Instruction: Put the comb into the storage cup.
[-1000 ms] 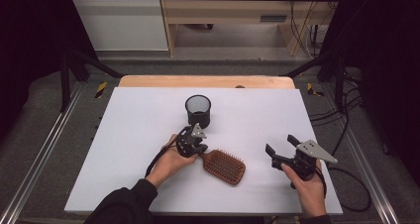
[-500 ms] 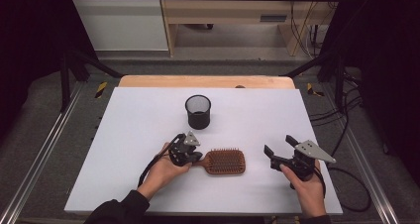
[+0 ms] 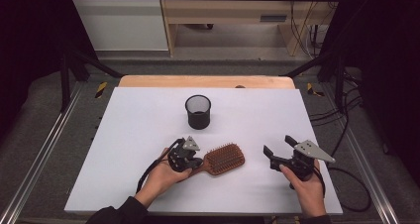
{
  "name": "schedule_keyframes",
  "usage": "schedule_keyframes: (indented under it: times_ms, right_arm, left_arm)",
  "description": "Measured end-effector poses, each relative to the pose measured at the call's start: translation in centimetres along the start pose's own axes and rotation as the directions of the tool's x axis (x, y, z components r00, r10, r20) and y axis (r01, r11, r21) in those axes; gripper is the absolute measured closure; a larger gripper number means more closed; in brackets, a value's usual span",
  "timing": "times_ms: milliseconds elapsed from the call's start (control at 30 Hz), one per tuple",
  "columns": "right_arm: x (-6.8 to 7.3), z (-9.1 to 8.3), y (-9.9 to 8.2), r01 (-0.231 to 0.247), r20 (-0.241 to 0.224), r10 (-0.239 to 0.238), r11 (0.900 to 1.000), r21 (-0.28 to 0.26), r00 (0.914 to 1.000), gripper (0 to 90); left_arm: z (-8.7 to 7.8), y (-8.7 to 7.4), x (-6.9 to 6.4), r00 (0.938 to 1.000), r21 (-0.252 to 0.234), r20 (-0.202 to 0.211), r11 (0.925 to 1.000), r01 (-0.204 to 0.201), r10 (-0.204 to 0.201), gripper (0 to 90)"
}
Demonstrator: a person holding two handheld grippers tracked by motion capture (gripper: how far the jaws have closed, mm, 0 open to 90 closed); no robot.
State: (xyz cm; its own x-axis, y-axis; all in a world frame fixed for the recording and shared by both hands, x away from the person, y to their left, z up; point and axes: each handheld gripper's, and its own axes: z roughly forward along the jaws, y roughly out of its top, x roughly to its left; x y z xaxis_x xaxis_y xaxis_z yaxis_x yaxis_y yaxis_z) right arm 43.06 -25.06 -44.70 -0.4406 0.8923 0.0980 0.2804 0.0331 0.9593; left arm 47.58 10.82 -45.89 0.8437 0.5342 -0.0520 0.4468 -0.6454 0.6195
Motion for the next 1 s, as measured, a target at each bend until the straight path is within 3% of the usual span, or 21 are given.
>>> schedule_keyframes:
  times_ms: [233,800,1000]
  right_arm:
    - [0.0,0.0,0.0,-0.003,-0.004,0.003,1.0,0.0,1.0,9.1]
    - [0.0,-0.1,0.0,0.004,-0.006,-0.004,1.0,0.0,1.0,8.9]
    - [0.0,-0.1,0.0,0.007,-0.007,-0.007,1.0,0.003,0.9999,8.9]
  left_arm:
    - [0.2,-0.3,-0.3,1.0,0.022,0.004,0.9997,0.006,-0.006,90.0]
    - [0.1,-0.6,-0.3,0.9999,0.013,0.007,0.9999,0.009,-0.009,90.0]
    - [-0.9,-0.4,-0.3,0.9996,-0.005,-0.027,1.0,-0.007,0.007,90.0]
